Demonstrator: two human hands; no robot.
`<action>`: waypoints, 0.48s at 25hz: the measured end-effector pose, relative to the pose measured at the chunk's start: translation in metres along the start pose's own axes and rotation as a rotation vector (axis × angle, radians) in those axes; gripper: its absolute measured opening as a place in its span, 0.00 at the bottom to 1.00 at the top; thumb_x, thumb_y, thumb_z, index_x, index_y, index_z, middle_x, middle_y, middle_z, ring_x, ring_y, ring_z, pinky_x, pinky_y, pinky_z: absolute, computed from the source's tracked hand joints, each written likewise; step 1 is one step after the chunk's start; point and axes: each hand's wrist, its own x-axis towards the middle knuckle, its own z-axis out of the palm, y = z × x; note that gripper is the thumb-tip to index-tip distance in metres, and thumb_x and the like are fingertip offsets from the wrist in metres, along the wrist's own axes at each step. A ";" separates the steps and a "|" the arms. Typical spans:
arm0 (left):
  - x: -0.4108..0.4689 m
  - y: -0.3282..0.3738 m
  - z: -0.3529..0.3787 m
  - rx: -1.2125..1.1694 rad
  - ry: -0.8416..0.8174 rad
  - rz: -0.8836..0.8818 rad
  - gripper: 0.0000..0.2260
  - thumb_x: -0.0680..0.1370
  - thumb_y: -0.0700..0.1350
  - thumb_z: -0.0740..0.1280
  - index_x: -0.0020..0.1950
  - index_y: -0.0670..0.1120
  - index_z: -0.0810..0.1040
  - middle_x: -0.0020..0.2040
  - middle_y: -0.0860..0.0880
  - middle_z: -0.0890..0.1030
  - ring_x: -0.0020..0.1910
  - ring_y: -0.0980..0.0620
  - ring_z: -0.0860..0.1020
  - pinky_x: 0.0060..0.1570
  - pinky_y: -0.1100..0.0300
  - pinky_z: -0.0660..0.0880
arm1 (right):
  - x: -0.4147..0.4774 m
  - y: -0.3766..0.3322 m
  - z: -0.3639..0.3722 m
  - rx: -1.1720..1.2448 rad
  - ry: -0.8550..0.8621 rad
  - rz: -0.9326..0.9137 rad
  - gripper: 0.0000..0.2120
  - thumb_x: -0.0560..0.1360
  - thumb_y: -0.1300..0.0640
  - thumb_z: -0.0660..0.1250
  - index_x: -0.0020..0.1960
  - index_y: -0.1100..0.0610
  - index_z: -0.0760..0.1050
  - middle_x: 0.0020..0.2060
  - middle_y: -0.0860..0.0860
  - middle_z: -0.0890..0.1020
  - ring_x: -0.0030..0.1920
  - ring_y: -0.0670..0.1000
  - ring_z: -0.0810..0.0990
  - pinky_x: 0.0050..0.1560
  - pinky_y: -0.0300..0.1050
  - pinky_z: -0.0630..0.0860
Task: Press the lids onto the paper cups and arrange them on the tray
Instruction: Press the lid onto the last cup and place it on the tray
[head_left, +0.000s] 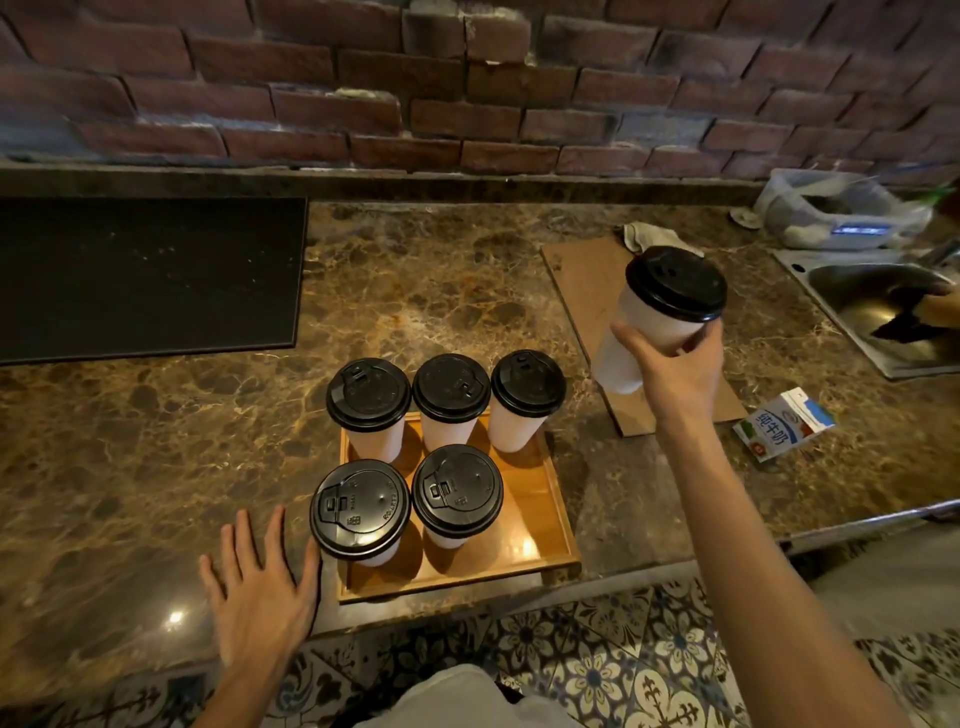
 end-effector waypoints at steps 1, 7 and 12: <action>0.000 0.001 0.001 -0.007 0.012 -0.006 0.34 0.77 0.67 0.41 0.75 0.50 0.61 0.76 0.40 0.62 0.75 0.41 0.58 0.67 0.60 0.23 | -0.001 -0.015 -0.004 0.014 -0.039 -0.030 0.38 0.67 0.54 0.79 0.72 0.54 0.65 0.62 0.45 0.77 0.56 0.34 0.76 0.51 0.27 0.74; 0.001 -0.002 0.005 0.020 0.042 -0.050 0.33 0.76 0.67 0.38 0.78 0.55 0.54 0.79 0.45 0.52 0.78 0.46 0.48 0.72 0.50 0.35 | -0.041 -0.097 -0.009 0.112 -0.206 -0.153 0.37 0.63 0.46 0.79 0.67 0.50 0.69 0.55 0.38 0.78 0.52 0.30 0.77 0.45 0.24 0.75; 0.001 0.002 0.001 0.037 0.004 -0.061 0.34 0.74 0.66 0.38 0.78 0.55 0.48 0.79 0.46 0.47 0.78 0.47 0.44 0.73 0.48 0.37 | -0.096 -0.124 0.003 0.150 -0.381 -0.184 0.30 0.63 0.47 0.78 0.61 0.42 0.70 0.51 0.32 0.79 0.54 0.33 0.77 0.45 0.25 0.75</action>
